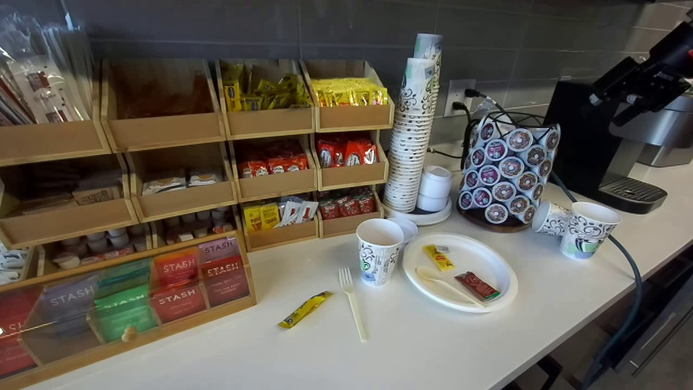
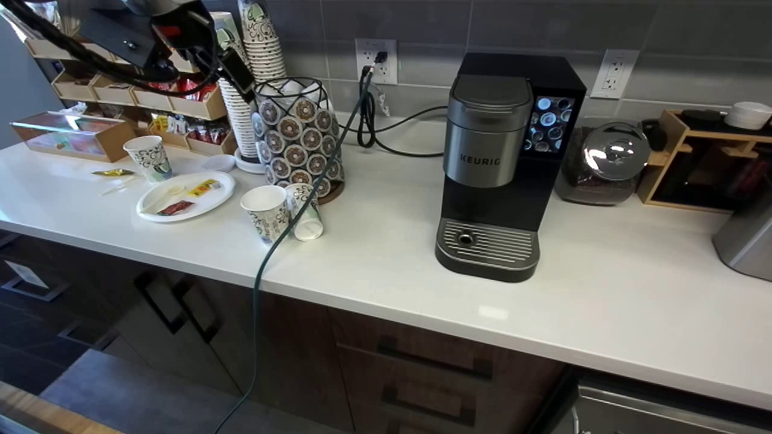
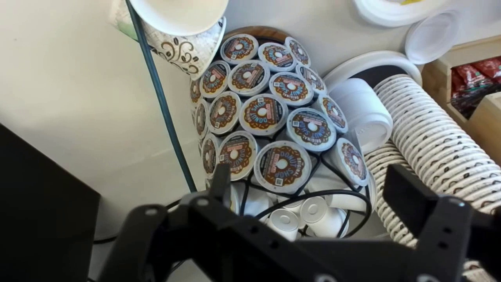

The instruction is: Remove one coffee pod from the stand

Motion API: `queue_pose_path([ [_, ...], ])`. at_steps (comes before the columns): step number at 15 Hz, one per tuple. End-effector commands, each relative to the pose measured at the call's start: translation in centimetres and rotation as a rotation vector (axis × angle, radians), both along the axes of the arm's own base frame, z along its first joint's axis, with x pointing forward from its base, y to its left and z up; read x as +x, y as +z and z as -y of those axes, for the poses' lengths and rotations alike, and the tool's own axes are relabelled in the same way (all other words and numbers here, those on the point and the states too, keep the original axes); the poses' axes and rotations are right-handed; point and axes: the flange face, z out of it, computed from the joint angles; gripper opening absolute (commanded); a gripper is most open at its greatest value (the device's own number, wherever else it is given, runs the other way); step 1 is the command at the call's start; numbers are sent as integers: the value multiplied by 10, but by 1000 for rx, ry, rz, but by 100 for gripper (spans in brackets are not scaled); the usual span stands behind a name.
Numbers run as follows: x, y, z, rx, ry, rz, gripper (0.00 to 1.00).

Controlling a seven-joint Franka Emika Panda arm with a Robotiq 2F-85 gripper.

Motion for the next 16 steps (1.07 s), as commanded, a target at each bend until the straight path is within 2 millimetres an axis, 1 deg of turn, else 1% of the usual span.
queue_pose_path([
  [1,-1,1,3,-1,-1,-2,100],
  [2,-1,1,4,-2,-1,-2,100],
  [3,-1,0,0,-39,7,30,100],
  [6,4,-2,-13,-204,49,134,100],
  [9,7,-19,-28,-294,154,127,100],
  [13,9,-39,-32,-301,220,26,100],
  [16,14,-49,-33,-273,205,3,100],
])
